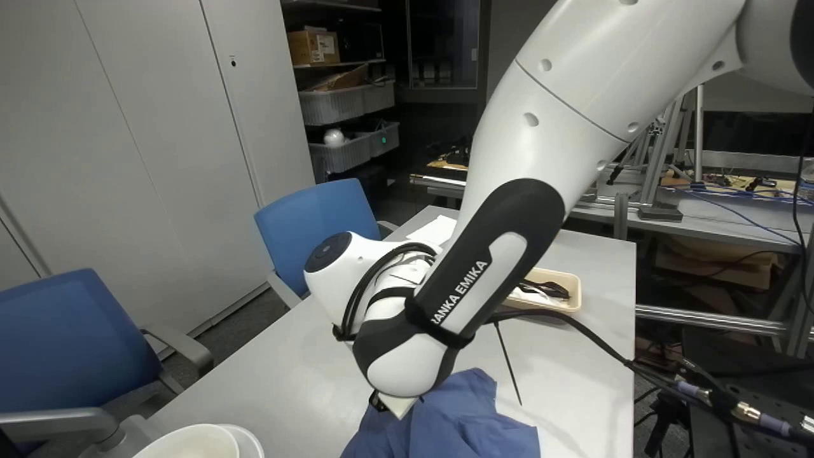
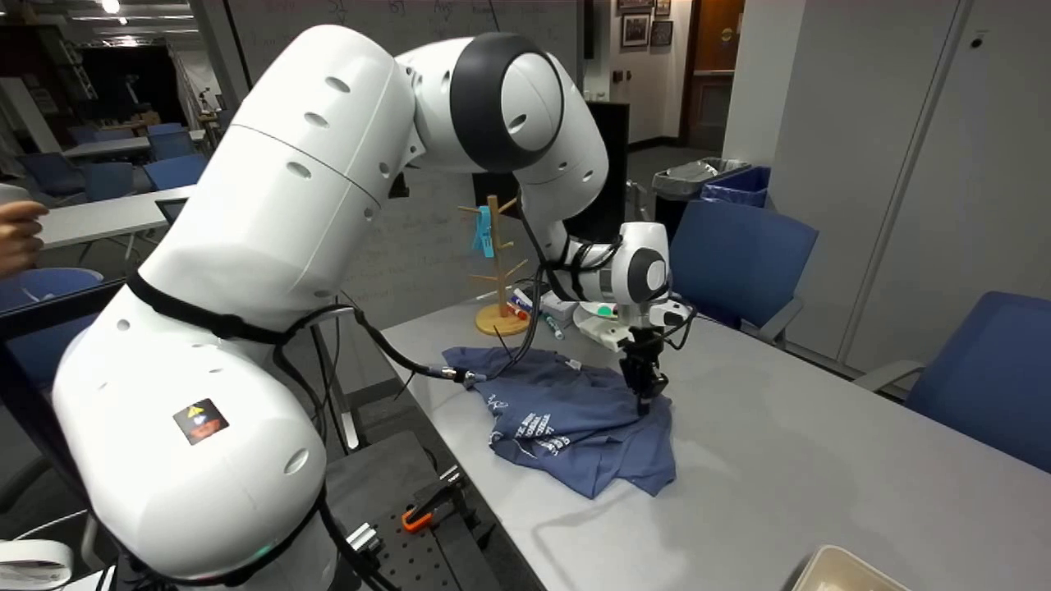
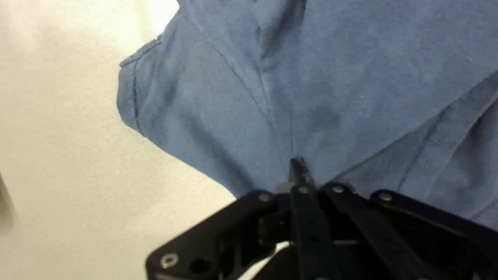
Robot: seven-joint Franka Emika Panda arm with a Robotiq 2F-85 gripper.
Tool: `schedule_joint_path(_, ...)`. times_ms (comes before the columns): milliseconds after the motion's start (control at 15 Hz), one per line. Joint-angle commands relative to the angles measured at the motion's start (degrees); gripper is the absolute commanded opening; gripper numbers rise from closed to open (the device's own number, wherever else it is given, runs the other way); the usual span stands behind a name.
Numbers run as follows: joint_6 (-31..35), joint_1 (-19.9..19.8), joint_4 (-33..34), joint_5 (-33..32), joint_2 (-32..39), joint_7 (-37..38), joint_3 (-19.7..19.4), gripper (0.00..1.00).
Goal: Unfold the blue t-shirt fully
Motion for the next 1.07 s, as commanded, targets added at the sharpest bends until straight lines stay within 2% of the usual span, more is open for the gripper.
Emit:
schedule_joint_path(0,6.28,4.53,-9.25,-4.95,-7.93,2.25,-1.41,0.0)
schedule_joint_path(267,11.58,7.01,-17.63,-9.41,-16.22,-0.21,1.11,0.0)
schedule_joint_path(467,13.57,6.89,-20.37,-8.96,-19.56,-2.71,4.7,0.0)
schedule_joint_path(733,18.39,2.91,-22.23,-2.28,-20.15,-13.51,12.04,0.0)
schedule_joint_path(1000,23.38,-3.41,-24.2,11.03,-20.45,-27.94,21.51,0.0)
